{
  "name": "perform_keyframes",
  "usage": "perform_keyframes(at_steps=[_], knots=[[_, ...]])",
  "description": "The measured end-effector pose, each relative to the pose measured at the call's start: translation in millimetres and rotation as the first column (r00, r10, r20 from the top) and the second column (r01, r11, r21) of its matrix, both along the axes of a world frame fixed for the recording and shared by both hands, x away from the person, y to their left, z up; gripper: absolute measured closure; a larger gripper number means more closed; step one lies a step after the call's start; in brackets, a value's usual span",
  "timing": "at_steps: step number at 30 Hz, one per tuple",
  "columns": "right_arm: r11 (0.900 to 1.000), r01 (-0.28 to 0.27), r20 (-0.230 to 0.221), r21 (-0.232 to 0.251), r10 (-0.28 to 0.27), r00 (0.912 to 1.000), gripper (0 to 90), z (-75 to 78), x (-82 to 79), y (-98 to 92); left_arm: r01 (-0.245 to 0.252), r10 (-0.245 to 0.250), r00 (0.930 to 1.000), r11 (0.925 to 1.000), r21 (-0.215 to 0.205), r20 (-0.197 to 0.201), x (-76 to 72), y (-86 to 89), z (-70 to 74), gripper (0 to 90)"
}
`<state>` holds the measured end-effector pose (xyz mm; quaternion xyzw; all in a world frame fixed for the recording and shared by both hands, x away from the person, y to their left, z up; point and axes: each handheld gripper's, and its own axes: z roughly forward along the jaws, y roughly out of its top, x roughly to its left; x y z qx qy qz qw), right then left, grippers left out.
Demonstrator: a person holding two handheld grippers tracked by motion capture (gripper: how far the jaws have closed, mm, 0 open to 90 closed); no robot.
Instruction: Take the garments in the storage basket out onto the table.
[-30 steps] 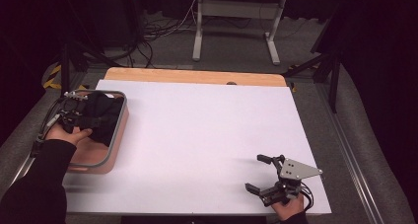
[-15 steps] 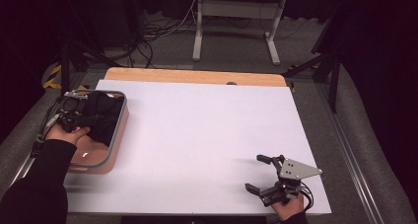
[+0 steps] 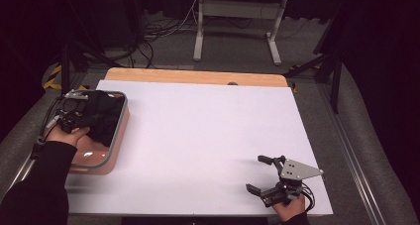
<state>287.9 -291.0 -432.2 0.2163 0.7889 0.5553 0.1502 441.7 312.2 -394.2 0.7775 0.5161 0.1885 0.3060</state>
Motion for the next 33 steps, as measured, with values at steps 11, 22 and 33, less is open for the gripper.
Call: perform_keyframes(at_steps=[11, 22, 33], knots=[[1.000, -0.002, -0.001, -0.001, 0.002, 1.0000, 1.3, -0.3, 0.3, 0.3, -0.018, 0.018, 0.9981, 0.9998, 0.011, 0.058, -11.3, -1.7, 9.5, 58.6], [1.000, -0.004, 0.000, -0.002, 0.004, 1.0000, 1.3, -0.3, 0.1, 0.6, -0.034, 0.040, 0.9882, 0.9983, -0.048, 0.148, -27.0, 3.5, 28.0, 60.7], [1.000, -0.005, -0.001, 0.000, 0.005, 1.0000, 1.3, -0.3, 0.1, 0.5, -0.024, 0.054, 0.9638, 0.9930, -0.116, 0.261, -43.4, 4.0, 53.2, 61.5]])
